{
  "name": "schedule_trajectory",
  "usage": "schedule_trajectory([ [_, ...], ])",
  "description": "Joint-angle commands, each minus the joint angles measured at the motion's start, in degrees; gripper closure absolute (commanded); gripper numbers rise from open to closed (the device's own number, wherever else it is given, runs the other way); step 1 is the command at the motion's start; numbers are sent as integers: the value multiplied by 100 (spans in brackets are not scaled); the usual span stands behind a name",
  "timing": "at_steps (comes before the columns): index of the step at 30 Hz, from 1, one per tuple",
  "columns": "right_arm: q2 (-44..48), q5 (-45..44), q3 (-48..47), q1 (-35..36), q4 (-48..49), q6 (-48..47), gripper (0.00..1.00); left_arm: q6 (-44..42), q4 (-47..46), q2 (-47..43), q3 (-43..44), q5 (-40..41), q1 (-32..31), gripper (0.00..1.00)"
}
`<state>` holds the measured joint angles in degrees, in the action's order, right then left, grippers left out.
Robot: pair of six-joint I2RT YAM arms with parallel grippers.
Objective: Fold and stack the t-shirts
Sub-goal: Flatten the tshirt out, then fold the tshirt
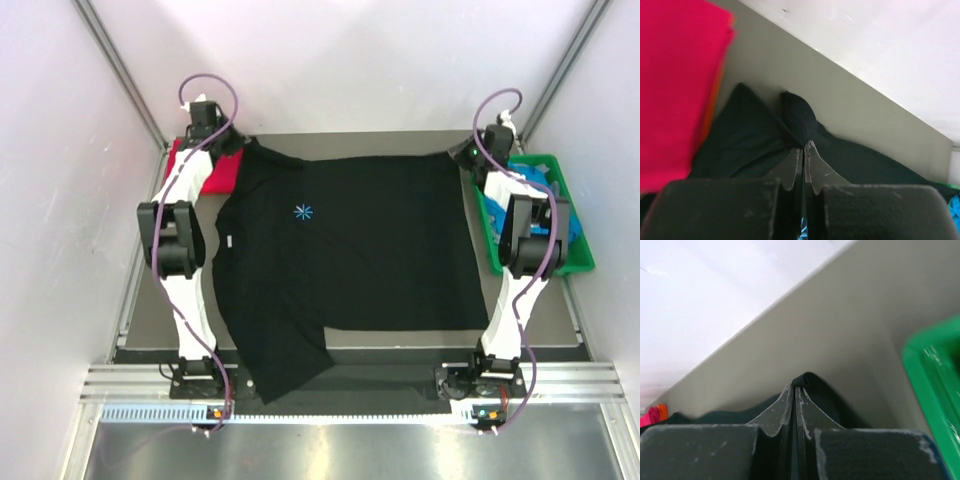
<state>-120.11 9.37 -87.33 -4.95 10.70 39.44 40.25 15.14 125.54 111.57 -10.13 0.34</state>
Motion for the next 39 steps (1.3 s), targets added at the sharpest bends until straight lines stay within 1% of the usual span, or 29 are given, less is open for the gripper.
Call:
schedule_trajectory([
  [1,427,180,479,-129,247,-24,100,-272,16,-1030,-607,301,238,100],
  [4,559,136,752,-155,257,11,100,-220,6,-1461,-1100,109,370,100],
  [10,603,118,709,-182,-58,-59,100,-289,410,-2059,-1436,-42,397,100],
  [13,770,74,831,-182,-182,-147,100,-325,640,-2296,-1664,-103,388,100],
  [15,937,13,1024,-190,-208,-191,100,-316,640,-2541,-2066,-200,379,100],
  [20,1200,-49,1314,-190,-331,-314,100,-369,719,-2955,-2885,-156,379,100],
  [21,1279,-75,1393,-190,-366,-323,100,-377,693,-3086,-3165,-173,371,100],
  [24,1499,-172,1656,-190,-411,-402,100,-290,570,-3333,-3631,-349,371,100],
  [25,1552,-181,1727,-190,-411,-411,100,-272,535,-3386,-3729,-532,370,100],
  [28,1702,-260,1912,-208,-463,-455,100,-281,639,-3579,-3949,-578,335,100],
  [35,2114,-374,2325,-252,-463,-481,100,-395,1140,-4010,-4161,-174,326,100],
  [39,2282,-436,2396,-261,-542,-569,100,-377,1377,-4186,-4240,-121,326,100],
])
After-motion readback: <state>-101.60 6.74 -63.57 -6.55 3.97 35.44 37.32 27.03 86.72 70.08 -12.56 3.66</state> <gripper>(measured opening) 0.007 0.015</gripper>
